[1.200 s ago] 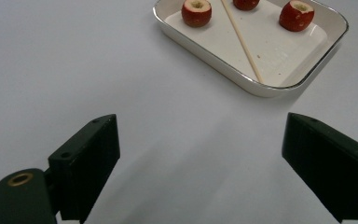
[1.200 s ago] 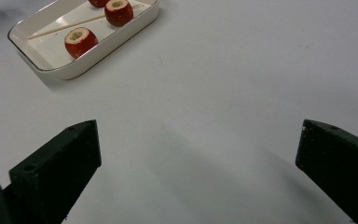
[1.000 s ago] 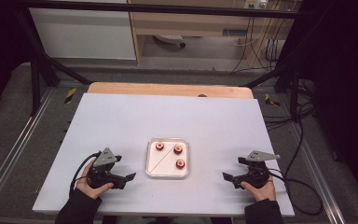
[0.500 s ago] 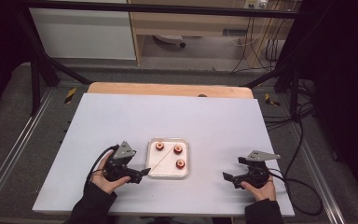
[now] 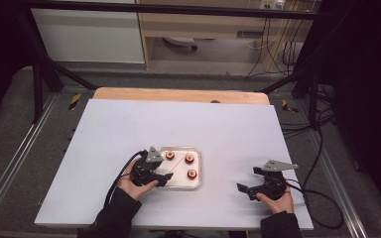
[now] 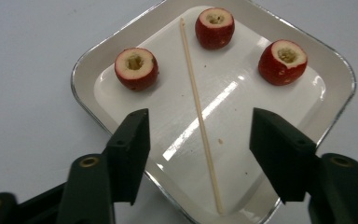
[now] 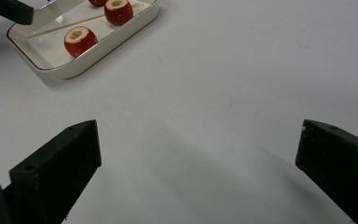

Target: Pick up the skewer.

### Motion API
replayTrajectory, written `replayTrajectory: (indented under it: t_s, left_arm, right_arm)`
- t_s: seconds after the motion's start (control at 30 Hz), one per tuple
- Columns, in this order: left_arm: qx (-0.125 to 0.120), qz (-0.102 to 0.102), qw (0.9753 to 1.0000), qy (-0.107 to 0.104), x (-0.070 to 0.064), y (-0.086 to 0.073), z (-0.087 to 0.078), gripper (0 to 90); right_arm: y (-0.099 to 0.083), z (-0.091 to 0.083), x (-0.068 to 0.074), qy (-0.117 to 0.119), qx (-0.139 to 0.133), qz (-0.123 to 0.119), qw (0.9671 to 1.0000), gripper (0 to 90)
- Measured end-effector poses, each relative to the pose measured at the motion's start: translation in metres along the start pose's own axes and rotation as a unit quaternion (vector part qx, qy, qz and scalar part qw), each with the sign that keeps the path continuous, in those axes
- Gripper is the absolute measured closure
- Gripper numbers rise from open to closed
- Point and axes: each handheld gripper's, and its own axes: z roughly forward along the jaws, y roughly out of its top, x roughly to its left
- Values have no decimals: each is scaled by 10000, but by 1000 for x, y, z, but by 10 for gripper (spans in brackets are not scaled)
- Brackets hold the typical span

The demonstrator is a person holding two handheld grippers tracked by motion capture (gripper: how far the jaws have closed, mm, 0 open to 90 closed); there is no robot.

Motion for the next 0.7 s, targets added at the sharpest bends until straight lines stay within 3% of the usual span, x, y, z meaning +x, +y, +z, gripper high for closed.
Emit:
replayTrajectory:
  t_s: [0.23,0.43,0.7]
  left_arm:
    - [-38,-179,9998,56,0,0,9,618]
    - [2,-190,9997,128,-3,0,17,711]
    - [-154,-205,9994,253,-7,-2,21,809]
  right_arm:
    - [0,0,0,14,7,0,10000,6]
    - [0,0,0,22,9,-7,10000,7]
    - [0,0,0,38,42,0,10000,8]
